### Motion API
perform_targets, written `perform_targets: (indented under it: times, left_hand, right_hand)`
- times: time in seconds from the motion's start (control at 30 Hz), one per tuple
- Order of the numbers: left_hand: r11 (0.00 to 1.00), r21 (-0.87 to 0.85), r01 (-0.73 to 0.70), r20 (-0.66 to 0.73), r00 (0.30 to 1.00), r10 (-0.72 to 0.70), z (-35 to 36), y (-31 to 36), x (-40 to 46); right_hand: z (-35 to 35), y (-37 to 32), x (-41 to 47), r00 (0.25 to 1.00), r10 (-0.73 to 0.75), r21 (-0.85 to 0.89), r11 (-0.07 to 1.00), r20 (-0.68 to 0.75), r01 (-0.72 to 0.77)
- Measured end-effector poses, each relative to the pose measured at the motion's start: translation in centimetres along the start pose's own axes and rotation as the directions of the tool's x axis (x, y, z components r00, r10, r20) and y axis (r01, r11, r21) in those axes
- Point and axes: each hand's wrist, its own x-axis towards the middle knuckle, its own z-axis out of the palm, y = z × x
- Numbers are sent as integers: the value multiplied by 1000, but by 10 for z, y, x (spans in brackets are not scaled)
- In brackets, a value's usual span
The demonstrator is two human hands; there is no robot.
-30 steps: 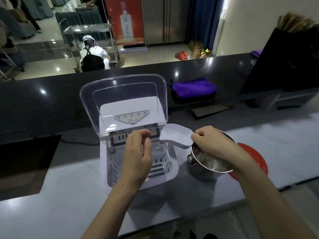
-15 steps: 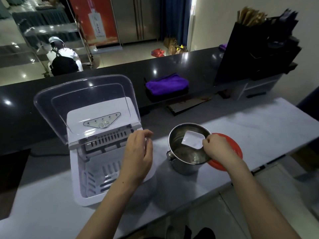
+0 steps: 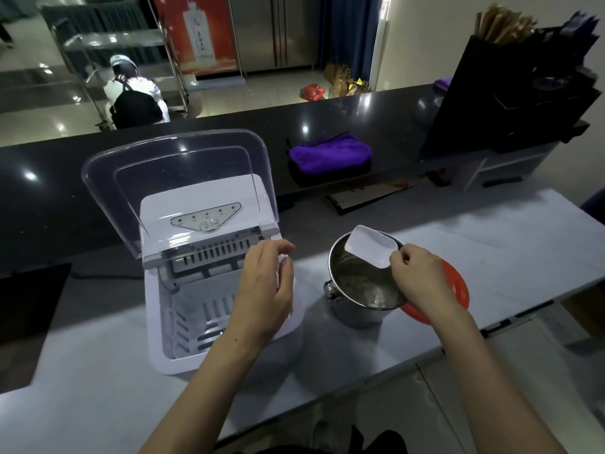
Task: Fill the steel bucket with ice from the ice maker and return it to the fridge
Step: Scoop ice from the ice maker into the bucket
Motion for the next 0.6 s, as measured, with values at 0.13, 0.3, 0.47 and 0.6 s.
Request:
perform_targets:
  times: [0.13,0.3,0.47,0.6]
  left_hand:
    - [999,24,37,-25,999,-37,-13,-10,-4]
    - [996,80,50,-95,995,-43,-37,-24,-9]
    - [986,132,100,-174,982,-77,-60,-36,-18]
    - [979,153,135,-243,965,-95,-76,-51,-26]
  right_hand:
    - [-6,-28,-13,997,-67,152,986,-37,72]
    - [4,-54,-18,981,-175,228,955,-80,189]
    - [18,-80,-25,949,-311,279,908,-51,312]
    - [33,-100,-31,914,-404,296,876,23,380]
